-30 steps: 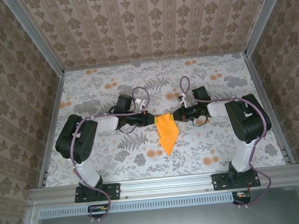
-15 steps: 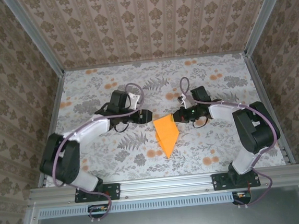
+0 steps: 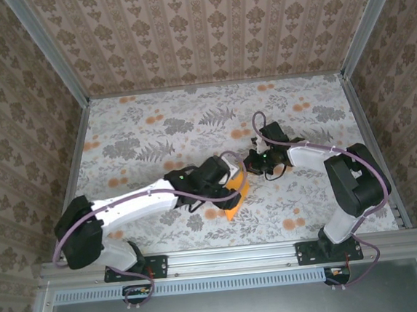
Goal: Fold a paper plane with a square sheet of paper (fold left side to right side)
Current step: Fold the wing for the fifth time at the center of the table.
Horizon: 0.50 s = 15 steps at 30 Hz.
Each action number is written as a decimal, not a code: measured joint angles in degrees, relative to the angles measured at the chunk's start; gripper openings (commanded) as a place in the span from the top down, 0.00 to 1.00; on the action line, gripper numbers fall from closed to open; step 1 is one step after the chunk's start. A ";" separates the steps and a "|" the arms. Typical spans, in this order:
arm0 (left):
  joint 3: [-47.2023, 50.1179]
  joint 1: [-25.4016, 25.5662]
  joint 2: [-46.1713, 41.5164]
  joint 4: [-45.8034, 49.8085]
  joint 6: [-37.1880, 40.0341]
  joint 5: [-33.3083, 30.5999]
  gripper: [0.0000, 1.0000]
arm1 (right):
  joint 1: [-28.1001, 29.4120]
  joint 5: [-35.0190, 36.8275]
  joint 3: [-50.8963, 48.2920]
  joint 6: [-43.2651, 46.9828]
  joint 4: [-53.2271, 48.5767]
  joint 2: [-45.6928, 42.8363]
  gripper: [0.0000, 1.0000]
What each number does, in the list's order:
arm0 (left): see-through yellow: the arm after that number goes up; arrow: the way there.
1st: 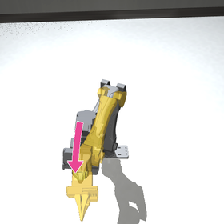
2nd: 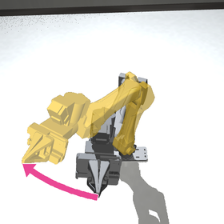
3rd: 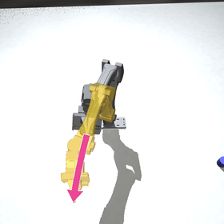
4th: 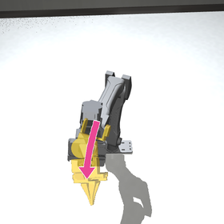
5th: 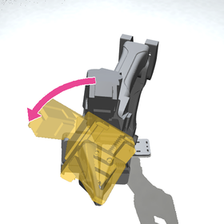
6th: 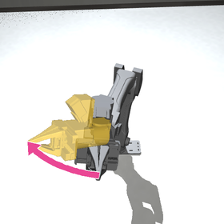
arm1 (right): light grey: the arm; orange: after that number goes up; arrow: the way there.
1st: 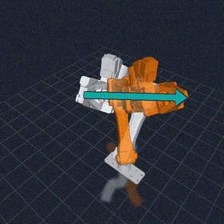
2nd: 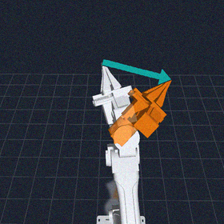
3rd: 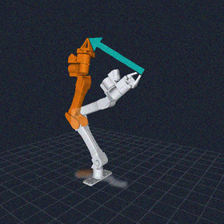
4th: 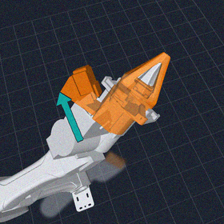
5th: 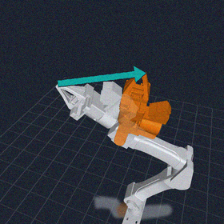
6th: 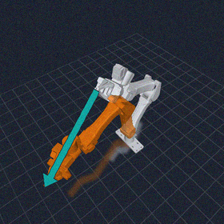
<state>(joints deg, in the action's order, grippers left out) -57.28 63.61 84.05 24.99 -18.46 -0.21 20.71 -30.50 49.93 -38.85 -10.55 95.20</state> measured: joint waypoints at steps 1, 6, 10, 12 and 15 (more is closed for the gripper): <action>-0.85 0.68 1.31 0.33 -0.28 -0.94 0.29 | 0.31 0.44 0.00 -0.74 0.02 0.00 1.00; -4.46 3.32 6.75 1.42 -1.77 -5.05 0.27 | 1.36 2.97 0.07 -4.24 0.02 0.00 1.00; -6.62 5.05 10.14 2.86 -2.38 -7.80 0.26 | 1.49 4.13 0.87 -5.42 0.00 0.00 1.00; -7.72 5.99 12.13 3.80 -2.54 -9.33 0.26 | 1.49 4.61 1.60 -6.01 0.00 0.02 1.00; -9.20 7.39 14.88 5.53 -2.54 -11.65 0.26 | 1.49 4.85 2.43 -6.43 -0.02 0.09 1.00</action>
<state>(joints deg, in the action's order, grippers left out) -66.48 71.00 98.94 30.52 -20.99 -11.86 22.20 -25.65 52.36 -45.28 -10.57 95.29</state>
